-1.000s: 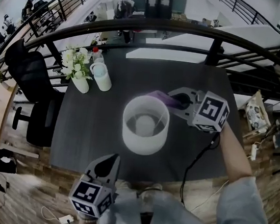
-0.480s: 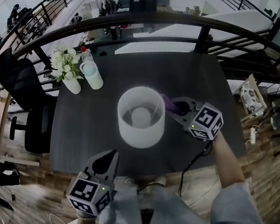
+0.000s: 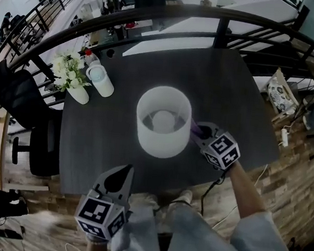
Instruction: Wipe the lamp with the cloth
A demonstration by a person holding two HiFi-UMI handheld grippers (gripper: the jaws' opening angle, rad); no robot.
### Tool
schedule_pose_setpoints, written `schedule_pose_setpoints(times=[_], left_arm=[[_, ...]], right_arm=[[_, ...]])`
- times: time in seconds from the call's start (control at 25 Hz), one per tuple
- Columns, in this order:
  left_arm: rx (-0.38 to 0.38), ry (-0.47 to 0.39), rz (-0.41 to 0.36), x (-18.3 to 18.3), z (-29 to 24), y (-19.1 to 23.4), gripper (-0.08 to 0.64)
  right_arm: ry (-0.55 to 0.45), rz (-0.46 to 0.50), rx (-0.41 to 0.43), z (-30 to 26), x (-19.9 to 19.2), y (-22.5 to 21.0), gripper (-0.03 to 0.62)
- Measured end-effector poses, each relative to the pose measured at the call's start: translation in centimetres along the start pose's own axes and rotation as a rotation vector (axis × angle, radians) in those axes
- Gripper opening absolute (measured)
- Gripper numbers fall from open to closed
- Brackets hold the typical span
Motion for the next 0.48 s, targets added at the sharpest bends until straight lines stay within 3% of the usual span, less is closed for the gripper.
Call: schedule_pose_setpoints(times=[0.16,0.48], left_arm=[[-0.022,0.01,-0.013,-0.3,0.5,0.8,0.002],[-0.042,0.018,-0.024,-1.3,1.8,2.5,0.002]], right_arm=[[0.029,-0.104,-0.091,-1.1,-2.9,1.9,0.051],[0.076,-0.191,-0.137,-2.4,-5.9,7.0,0.051]])
Point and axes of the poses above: the fingertips, and each gripper's own axes: z backward along the fingers, y to its left, x out of its top, the point moved 2 cm from there along z, backward along the fingers, and after that the axes turned 3 degrees about x, right-handed, at the moved point
